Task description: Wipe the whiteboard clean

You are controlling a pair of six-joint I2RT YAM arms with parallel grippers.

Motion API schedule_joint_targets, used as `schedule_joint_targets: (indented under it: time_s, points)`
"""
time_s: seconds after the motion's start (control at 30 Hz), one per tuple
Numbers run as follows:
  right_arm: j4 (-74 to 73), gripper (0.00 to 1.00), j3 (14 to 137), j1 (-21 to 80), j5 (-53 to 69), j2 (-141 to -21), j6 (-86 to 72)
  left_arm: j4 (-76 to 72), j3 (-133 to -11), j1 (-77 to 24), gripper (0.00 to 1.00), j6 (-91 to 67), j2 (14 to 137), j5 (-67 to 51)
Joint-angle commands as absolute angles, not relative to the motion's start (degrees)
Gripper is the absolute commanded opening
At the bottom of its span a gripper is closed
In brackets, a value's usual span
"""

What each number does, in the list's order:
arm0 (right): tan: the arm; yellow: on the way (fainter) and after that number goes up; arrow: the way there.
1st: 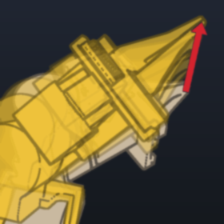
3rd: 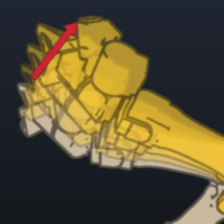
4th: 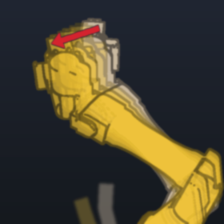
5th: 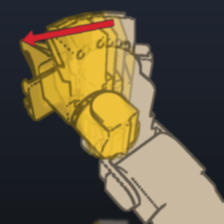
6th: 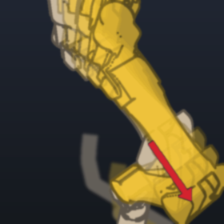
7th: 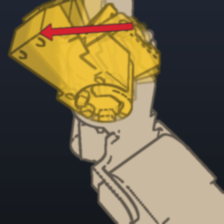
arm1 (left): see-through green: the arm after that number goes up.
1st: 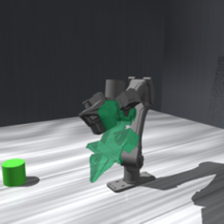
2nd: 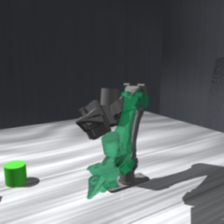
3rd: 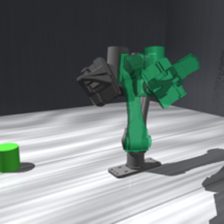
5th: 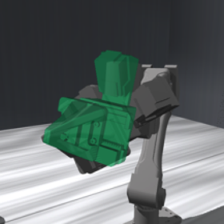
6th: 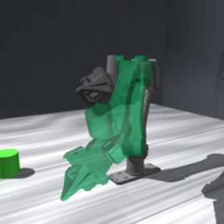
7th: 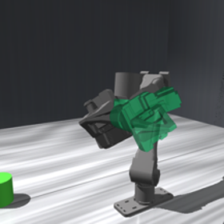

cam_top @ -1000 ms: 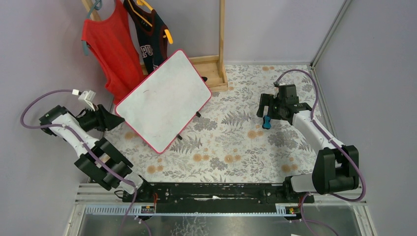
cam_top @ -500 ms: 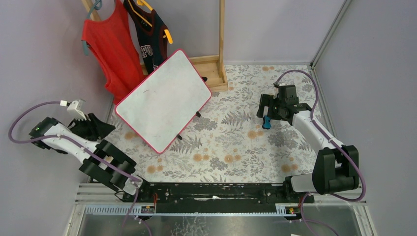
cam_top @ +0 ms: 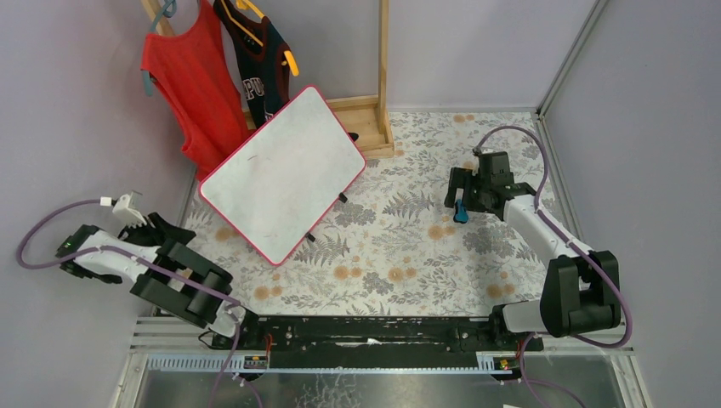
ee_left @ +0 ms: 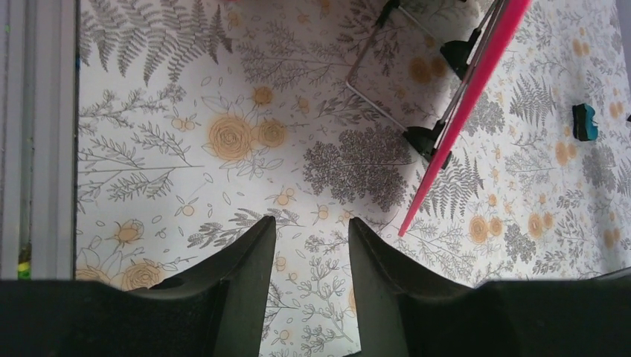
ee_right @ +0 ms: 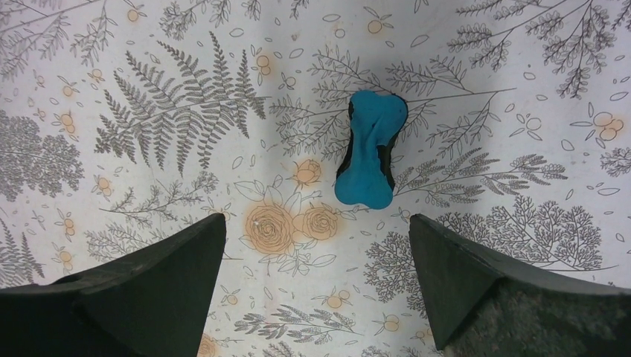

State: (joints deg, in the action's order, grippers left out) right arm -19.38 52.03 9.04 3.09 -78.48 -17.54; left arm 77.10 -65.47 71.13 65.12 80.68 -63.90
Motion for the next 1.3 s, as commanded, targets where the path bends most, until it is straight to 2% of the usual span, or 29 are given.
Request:
schedule_joint_targets:
  time_s: [0.0,0.13,0.23,0.43,0.67,1.03,1.27]
  points:
    - [-16.1,0.99,49.7,10.3,0.4,-75.8,-18.7,58.4,-58.0,71.2,0.40,50.6,75.5,-64.6]
    - [-15.0,0.99,47.5,10.5,0.0,-75.3,-19.1,34.3,-47.2,67.0,0.40,33.6,65.4,-58.2]
    - [-14.5,0.99,46.3,10.8,-0.7,-74.3,-19.4,21.9,-40.8,63.1,0.41,23.4,60.8,-51.6]
    - [-14.4,0.99,45.2,10.8,-3.1,-72.2,-19.3,7.5,-37.2,57.8,0.41,10.4,67.1,-43.0]
    - [-12.9,0.99,44.0,11.0,-2.4,-70.5,-18.9,-3.2,-35.4,52.8,0.41,4.4,73.5,-31.7]
    - [-10.6,0.99,42.6,11.2,-1.2,-69.9,-19.7,-9.6,-30.1,43.5,0.44,-1.0,62.4,-25.3]
    - [-10.8,0.99,43.0,11.4,-0.9,-71.9,-20.4,-8.4,-31.6,39.5,0.44,-1.2,62.6,-25.3]
